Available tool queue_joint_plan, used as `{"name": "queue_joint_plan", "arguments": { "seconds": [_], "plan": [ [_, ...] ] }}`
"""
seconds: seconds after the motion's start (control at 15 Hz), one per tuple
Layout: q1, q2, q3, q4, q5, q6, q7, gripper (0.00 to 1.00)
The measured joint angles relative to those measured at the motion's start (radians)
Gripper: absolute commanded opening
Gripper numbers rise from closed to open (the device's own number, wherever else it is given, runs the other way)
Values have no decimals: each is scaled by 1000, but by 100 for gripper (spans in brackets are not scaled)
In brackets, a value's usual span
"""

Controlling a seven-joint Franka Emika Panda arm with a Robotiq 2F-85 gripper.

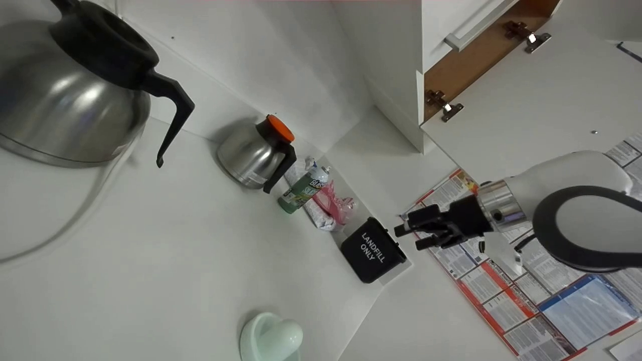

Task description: Pick up the bottle and move it to the left.

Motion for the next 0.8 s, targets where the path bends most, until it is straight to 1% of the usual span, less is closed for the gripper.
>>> {"name": "queue_joint_plan", "arguments": {
  "seconds": [0.2, 0.33, 0.4, 0.8],
  "plan": [
    [-4, 148, -26, 128, 0, 78, -40, 100],
    [-2, 246, -30, 217, 53, 83, -71, 100],
    [0, 276, -30, 240, 62, 83, -80, 100],
    [1, 270, -33, 238, 62, 83, -80, 100]
  ]
}}
